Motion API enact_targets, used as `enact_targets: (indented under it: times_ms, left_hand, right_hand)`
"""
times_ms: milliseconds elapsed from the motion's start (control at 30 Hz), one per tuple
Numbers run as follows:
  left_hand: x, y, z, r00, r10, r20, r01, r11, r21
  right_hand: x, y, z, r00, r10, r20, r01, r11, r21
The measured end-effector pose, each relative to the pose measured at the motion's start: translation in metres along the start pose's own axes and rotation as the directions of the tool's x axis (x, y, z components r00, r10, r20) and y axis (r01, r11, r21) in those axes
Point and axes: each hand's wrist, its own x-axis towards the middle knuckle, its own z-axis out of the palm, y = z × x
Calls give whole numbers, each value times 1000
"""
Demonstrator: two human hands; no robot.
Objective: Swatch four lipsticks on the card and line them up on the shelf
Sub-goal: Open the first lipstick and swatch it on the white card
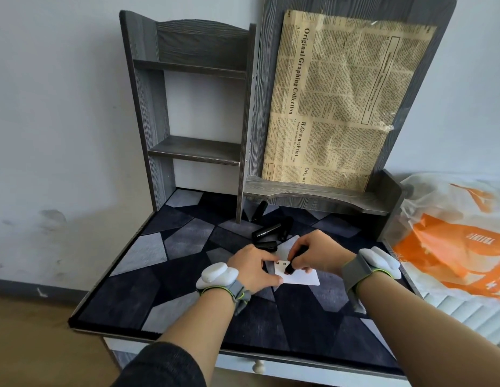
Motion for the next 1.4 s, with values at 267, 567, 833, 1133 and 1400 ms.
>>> enact_targets:
  times_ms: [267, 567, 833, 1133, 1400]
  left_hand:
    - [2, -2, 1, 1000, -4, -3, 4, 1000, -6]
    - [1, -3, 2, 1000, 0, -2, 0, 1000, -19]
    - [1, -3, 2, 1000, 2, -8, -3, 1000, -18]
    - [-1, 1, -2, 1000, 10, 7, -10, 999, -31]
    - [1, -3, 2, 1000, -14, -8, 14, 999, -39]
  right_hand:
    - [2, -4, 1, 998, -18, -54, 16, 999, -32]
    - [1, -7, 1, 1000, -5, -7, 5, 998, -65]
    - [4, -4, 2, 998, -28, -51, 24, 997, -69]
    - [6, -2, 1, 1000, -6, 20, 7, 999, -43]
    - [6, 4, -4, 997, 15, -77, -8, 996, 84]
